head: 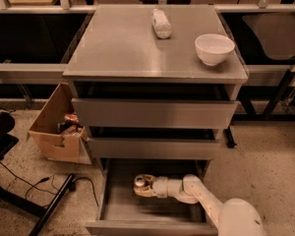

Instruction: Place orange can into bottom drawer

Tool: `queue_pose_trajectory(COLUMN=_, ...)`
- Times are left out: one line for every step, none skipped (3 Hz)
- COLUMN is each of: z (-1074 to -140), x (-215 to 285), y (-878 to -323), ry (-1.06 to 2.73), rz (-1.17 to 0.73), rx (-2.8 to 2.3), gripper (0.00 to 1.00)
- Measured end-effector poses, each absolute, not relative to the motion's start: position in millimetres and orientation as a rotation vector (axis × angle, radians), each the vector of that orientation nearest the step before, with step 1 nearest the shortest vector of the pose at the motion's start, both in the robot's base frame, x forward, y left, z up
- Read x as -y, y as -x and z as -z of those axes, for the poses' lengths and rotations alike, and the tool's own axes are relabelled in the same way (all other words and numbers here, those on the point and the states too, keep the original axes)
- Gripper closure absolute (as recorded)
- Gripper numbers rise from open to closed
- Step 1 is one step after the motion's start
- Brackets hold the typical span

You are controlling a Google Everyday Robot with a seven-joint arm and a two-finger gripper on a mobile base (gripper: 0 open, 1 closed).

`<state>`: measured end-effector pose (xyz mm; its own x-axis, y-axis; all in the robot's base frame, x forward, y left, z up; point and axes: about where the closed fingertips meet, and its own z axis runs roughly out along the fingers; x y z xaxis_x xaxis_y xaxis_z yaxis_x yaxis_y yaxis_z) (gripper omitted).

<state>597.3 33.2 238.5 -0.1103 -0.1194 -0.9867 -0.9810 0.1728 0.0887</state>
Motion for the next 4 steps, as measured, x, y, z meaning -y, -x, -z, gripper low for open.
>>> queue_pose_trajectory(z=-221.8, x=-36.3, y=-595.5, ry=1.134, rz=-1.054, rx=-1.471, gripper=1.0)
queue_pose_trajectory(z=-219.3, x=-37.4, y=-594.8, ry=1.135, rz=-1.049, rx=-1.475, gripper=0.86)
queue_pose_trajectory(z=-219.3, x=-37.4, y=-594.8, ry=1.135, rz=-1.049, rx=-1.475, gripper=0.55)
queue_pose_trajectory(z=-219.3, x=-37.5, y=-594.8, ry=1.135, rz=-1.049, rx=-1.475, gripper=0.31)
